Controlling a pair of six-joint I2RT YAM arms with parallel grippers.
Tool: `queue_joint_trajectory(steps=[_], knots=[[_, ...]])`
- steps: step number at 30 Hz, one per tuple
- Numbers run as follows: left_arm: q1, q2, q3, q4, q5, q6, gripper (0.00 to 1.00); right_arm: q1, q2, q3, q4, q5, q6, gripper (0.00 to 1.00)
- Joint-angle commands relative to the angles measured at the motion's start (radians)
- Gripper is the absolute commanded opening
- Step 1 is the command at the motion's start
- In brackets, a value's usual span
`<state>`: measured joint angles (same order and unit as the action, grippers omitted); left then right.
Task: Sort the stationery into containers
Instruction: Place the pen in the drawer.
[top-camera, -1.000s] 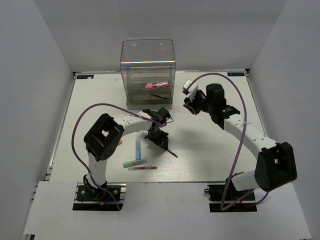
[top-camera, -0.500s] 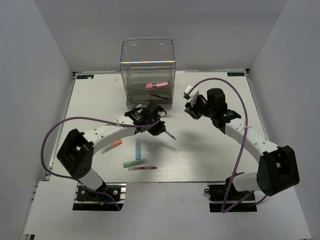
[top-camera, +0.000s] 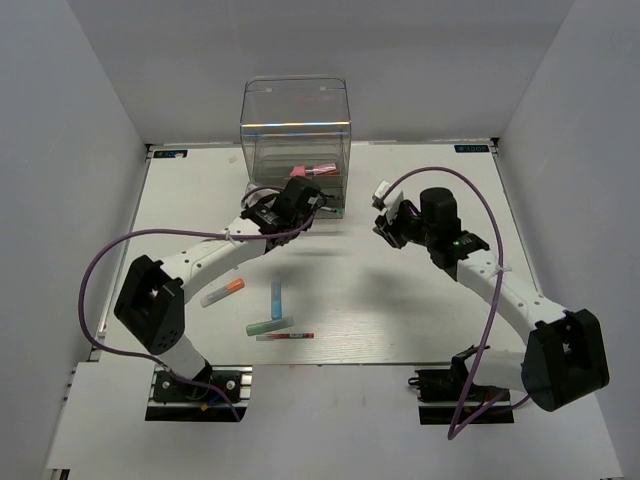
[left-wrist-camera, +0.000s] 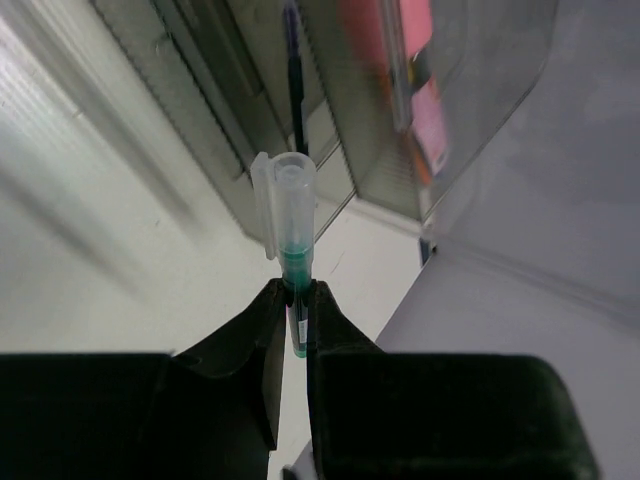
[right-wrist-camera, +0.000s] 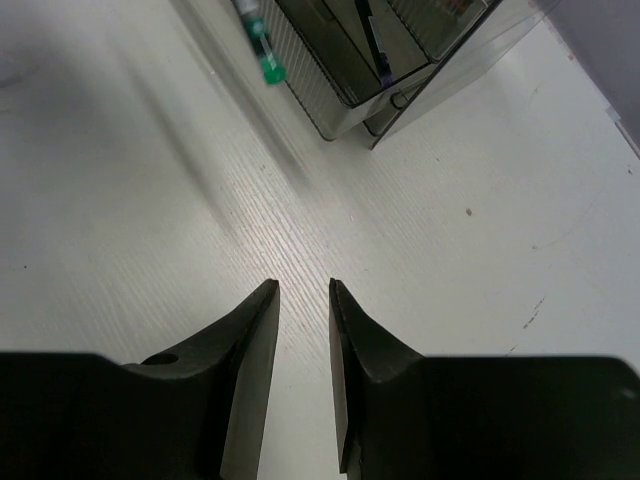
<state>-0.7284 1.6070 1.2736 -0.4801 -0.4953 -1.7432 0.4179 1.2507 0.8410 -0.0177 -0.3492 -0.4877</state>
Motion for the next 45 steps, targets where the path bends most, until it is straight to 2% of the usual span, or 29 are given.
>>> queue_joint_trajectory(steps=[1, 6, 13, 16, 18, 19, 21, 22, 25, 27, 32, 34, 37, 38, 39, 40, 41, 42, 45], knots=[[0.029, 0.004, 0.036, 0.034, -0.143, -0.102, 0.00, -0.005, -0.042, -0.042, 0.033, 0.001, -0.009, 0.33], [0.063, 0.059, 0.070, 0.024, -0.212, -0.150, 0.00, -0.010, -0.071, -0.063, 0.033, 0.006, -0.002, 0.33], [0.098, 0.169, 0.107, 0.040, -0.221, -0.159, 0.00, -0.008, -0.096, -0.086, 0.021, 0.010, -0.002, 0.33], [0.118, 0.203, 0.130, 0.029, -0.209, -0.159, 0.00, -0.007, -0.106, -0.097, 0.019, 0.006, -0.003, 0.39], [0.118, 0.215, 0.130, 0.038, -0.198, -0.148, 0.11, -0.008, -0.115, -0.100, 0.019, 0.004, -0.006, 0.42], [0.127, 0.215, 0.130, 0.047, -0.183, -0.148, 0.24, -0.008, -0.119, -0.105, 0.019, 0.001, -0.006, 0.44], [0.127, 0.215, 0.130, 0.057, -0.167, -0.112, 0.38, -0.008, -0.120, -0.109, 0.019, -0.004, -0.008, 0.45], [0.127, 0.215, 0.130, 0.057, -0.155, -0.099, 0.50, -0.010, -0.120, -0.108, 0.019, -0.010, -0.008, 0.47], [0.127, 0.186, 0.104, 0.099, -0.137, -0.061, 0.57, -0.005, -0.119, -0.108, -0.014, -0.040, -0.008, 0.48], [0.127, 0.148, 0.061, 0.139, -0.127, -0.027, 0.61, -0.007, -0.114, -0.102, -0.042, -0.114, -0.032, 0.48], [0.109, 0.064, -0.005, 0.212, -0.088, 0.059, 0.61, 0.001, -0.099, -0.086, -0.197, -0.425, -0.233, 0.47], [0.109, 0.025, -0.042, 0.235, -0.054, 0.109, 0.57, 0.002, -0.080, -0.085, -0.260, -0.520, -0.316, 0.43], [0.109, -0.073, -0.160, 0.262, -0.005, 0.129, 0.43, 0.016, -0.030, -0.047, -0.379, -0.629, -0.468, 0.18], [0.109, -0.132, -0.231, 0.277, 0.004, 0.129, 0.30, 0.039, 0.008, -0.039, -0.407, -0.642, -0.532, 0.10], [0.109, -0.165, -0.265, 0.278, 0.014, 0.140, 0.23, 0.047, 0.018, -0.020, -0.471, -0.648, -0.567, 0.09], [0.109, -0.195, -0.296, 0.278, 0.026, 0.149, 0.17, 0.070, 0.029, -0.020, -0.487, -0.648, -0.584, 0.09], [0.109, -0.226, -0.345, 0.258, 0.026, 0.172, 0.07, 0.093, 0.053, -0.013, -0.510, -0.642, -0.623, 0.14], [0.109, -0.287, -0.365, 0.246, 0.026, 0.188, 0.03, 0.119, 0.059, -0.011, -0.521, -0.631, -0.630, 0.19], [0.109, -0.376, -0.437, 0.222, 0.017, 0.284, 0.01, 0.202, 0.081, -0.028, -0.512, -0.605, -0.635, 0.37]])
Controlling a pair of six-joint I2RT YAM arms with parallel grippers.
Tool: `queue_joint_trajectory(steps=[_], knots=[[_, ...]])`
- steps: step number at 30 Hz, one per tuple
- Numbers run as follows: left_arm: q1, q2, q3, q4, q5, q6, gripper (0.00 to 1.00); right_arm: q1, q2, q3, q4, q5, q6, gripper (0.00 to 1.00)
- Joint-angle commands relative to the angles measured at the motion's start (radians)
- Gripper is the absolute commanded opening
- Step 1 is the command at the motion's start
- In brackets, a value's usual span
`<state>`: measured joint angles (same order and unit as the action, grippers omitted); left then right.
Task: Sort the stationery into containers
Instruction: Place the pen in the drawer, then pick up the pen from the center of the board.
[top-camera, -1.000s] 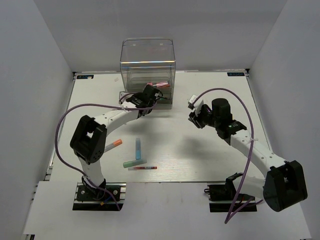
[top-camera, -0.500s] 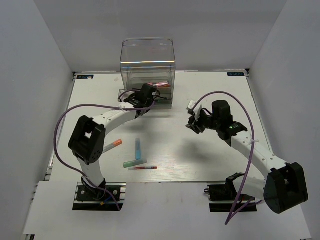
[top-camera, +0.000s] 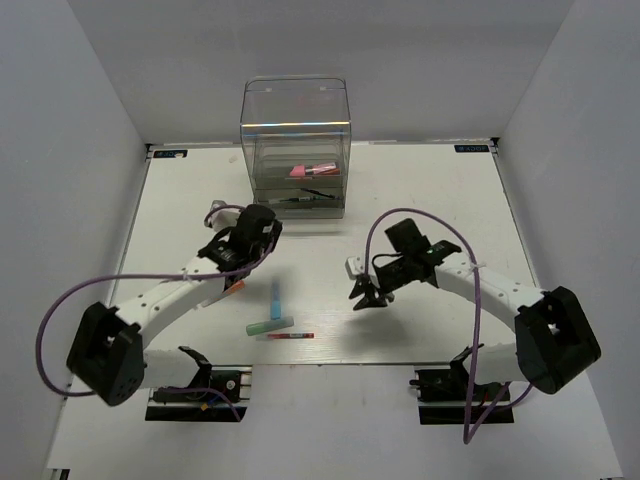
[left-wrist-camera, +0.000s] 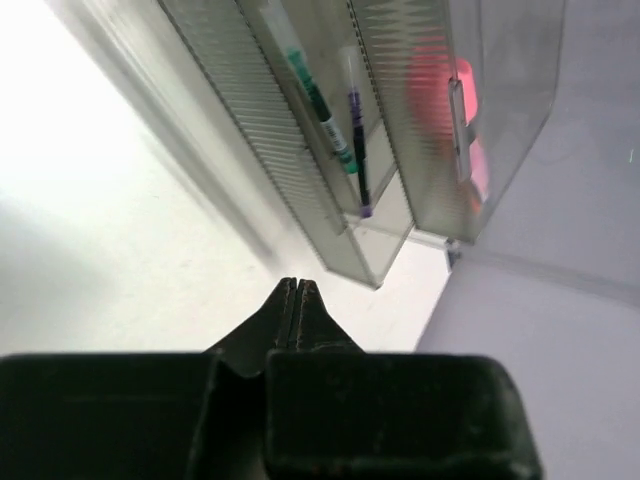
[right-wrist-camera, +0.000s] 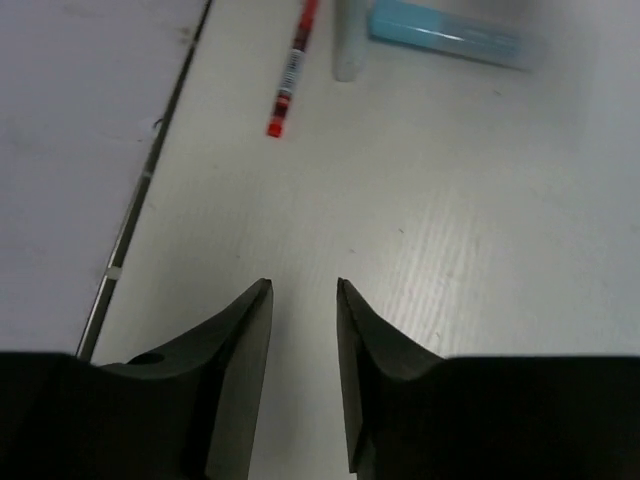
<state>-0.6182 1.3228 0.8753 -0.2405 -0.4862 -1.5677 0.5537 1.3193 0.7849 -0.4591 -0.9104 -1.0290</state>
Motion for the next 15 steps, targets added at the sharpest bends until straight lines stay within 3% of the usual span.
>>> queue_joint_trajectory(steps=[1, 3, 6, 7, 9, 10, 13, 15], knots=[[-0.002, -0.121, -0.057, -0.005, 0.008, 0.145, 0.01, 0.083, 0.021, 0.025, -0.049, -0.029, -0.088, 0.39], [0.008, -0.204, -0.104, 0.015, 0.026, 0.260, 0.15, 0.165, 0.038, 0.005, -0.021, -0.006, -0.056, 0.44], [0.008, -0.335, -0.180, 0.033, 0.026, 0.319, 0.35, 0.270, 0.060, -0.015, 0.068, 0.097, 0.028, 0.46], [0.008, -0.376, -0.241, 0.053, 0.026, 0.319, 0.52, 0.313, 0.063, -0.013, 0.098, 0.138, 0.046, 0.46], [0.017, -0.507, -0.310, 0.128, 0.035, 0.346, 0.63, 0.368, 0.087, -0.009, 0.163, 0.203, 0.117, 0.46], [0.017, -0.551, -0.368, 0.147, 0.035, 0.363, 0.77, 0.399, 0.099, -0.004, 0.172, 0.223, 0.138, 0.46], [0.017, -0.670, -0.398, 0.108, 0.015, 0.460, 0.90, 0.469, 0.194, 0.048, 0.212, 0.310, 0.231, 0.50], [0.017, -0.682, -0.328, 0.000, -0.040, 0.483, 0.90, 0.506, 0.224, 0.065, 0.246, 0.370, 0.268, 0.50]])
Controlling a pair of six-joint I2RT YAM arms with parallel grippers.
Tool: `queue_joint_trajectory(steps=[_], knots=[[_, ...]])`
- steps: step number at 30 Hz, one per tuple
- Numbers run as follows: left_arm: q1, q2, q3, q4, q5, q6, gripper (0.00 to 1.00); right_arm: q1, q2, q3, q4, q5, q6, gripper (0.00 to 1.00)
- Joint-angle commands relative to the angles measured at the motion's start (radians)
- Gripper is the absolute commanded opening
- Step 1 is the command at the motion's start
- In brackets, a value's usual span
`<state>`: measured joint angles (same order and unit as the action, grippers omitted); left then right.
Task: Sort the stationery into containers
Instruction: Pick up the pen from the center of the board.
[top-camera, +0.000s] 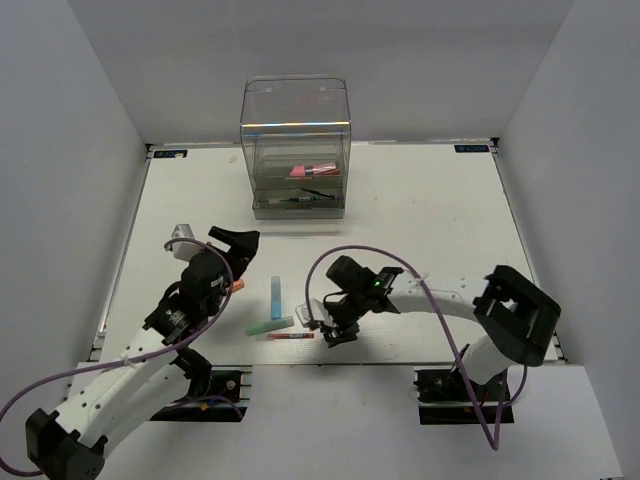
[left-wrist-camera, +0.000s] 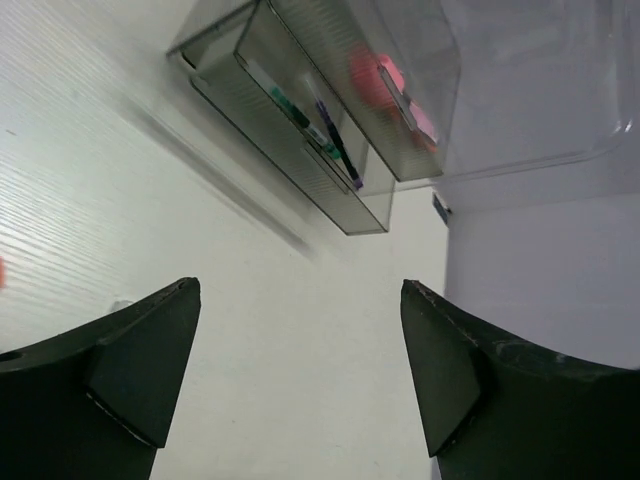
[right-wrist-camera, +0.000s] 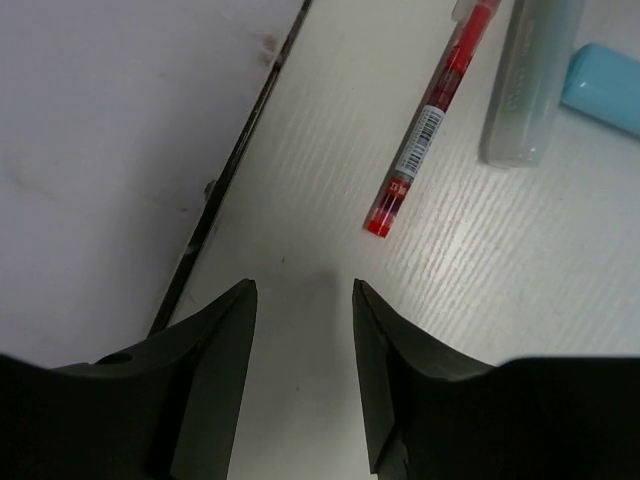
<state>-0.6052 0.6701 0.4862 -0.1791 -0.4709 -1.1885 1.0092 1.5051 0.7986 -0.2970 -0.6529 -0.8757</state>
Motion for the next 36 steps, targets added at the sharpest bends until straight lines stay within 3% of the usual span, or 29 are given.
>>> queue_joint_trajectory(steps=[1, 6, 14, 20, 27, 36], knots=[[0.004, -0.029, 0.089, -0.179, -0.072, 0.104, 0.91, 0.071, 0.061, 0.051, 0.102, 0.127, 0.141, 0.50], [0.004, 0.005, 0.216, -0.439, -0.130, 0.115, 0.95, 0.118, 0.135, 0.086, 0.209, 0.286, 0.245, 0.50], [0.004, -0.087, 0.183, -0.468, -0.141, 0.115, 0.95, 0.163, 0.211, 0.142, 0.231, 0.323, 0.302, 0.50], [0.004, -0.128, 0.201, -0.566, -0.175, 0.096, 0.96, 0.198, 0.247, 0.148, 0.234, 0.317, 0.304, 0.37], [0.004, -0.138, 0.192, -0.557, -0.175, 0.087, 0.96, 0.195, 0.210, 0.100, 0.213, 0.328, 0.267, 0.00], [0.004, -0.050, 0.100, -0.508, -0.106, -0.092, 0.96, 0.128, -0.080, -0.100, 0.183, 0.418, 0.185, 0.00]])
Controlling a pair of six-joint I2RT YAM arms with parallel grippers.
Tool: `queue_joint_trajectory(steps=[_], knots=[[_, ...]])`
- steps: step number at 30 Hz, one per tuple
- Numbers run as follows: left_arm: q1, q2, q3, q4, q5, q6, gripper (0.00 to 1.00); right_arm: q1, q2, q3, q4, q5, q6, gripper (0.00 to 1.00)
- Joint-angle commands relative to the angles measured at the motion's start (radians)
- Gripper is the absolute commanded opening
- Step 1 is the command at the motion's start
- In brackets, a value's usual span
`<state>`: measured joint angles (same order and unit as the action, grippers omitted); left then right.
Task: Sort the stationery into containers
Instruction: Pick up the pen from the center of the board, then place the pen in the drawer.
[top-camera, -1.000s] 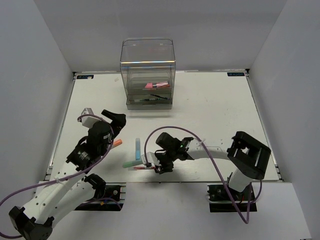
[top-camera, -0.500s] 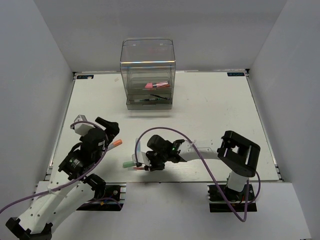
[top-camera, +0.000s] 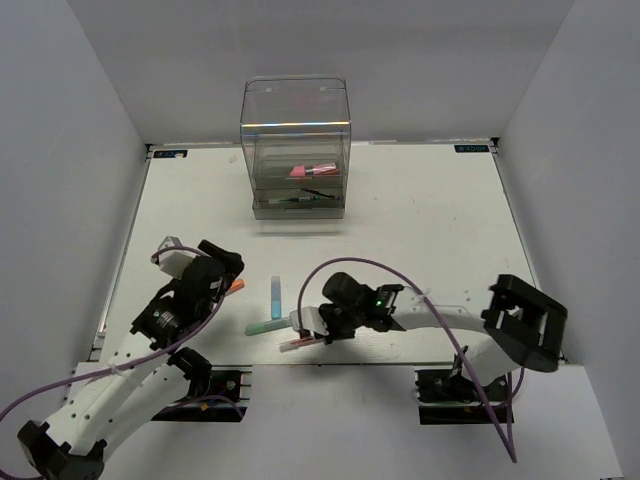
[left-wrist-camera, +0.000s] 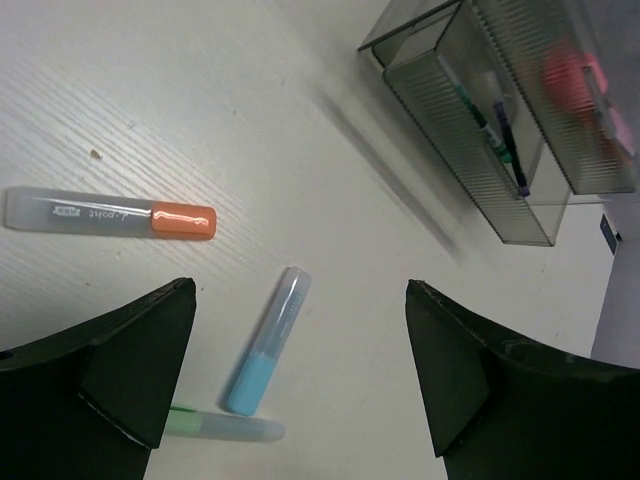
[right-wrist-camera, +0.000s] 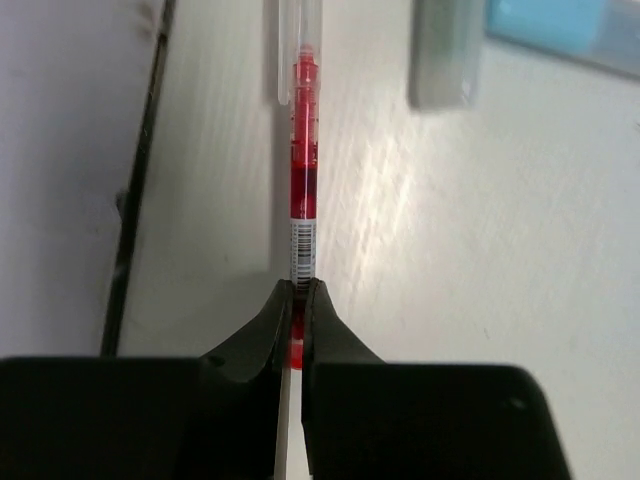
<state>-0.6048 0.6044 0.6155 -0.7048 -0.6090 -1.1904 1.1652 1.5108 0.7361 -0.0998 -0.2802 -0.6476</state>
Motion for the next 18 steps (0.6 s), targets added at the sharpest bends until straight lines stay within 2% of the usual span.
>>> queue_joint_trajectory(steps=[1, 5, 11, 13, 18], knots=[[0.004, 0.015, -0.052, 0.040, 0.043, -0.106, 0.96, -0.044, -0.147, -0.044, -0.017, 0.053, -0.055, 0.00], [0.004, 0.038, -0.095, 0.062, 0.086, -0.205, 0.96, -0.123, -0.216, -0.044, 0.008, 0.130, -0.064, 0.00], [0.004, 0.107, -0.105, 0.027, 0.107, -0.368, 0.99, -0.238, -0.227, 0.019, 0.215, 0.208, -0.150, 0.00], [0.004, 0.139, -0.092, 0.016, 0.117, -0.396, 0.99, -0.271, -0.163, 0.052, 0.279, 0.230, -0.184, 0.00], [0.004, 0.159, -0.082, 0.016, 0.126, -0.405, 0.99, -0.361, 0.010, 0.264, 0.342, 0.243, -0.280, 0.00]])
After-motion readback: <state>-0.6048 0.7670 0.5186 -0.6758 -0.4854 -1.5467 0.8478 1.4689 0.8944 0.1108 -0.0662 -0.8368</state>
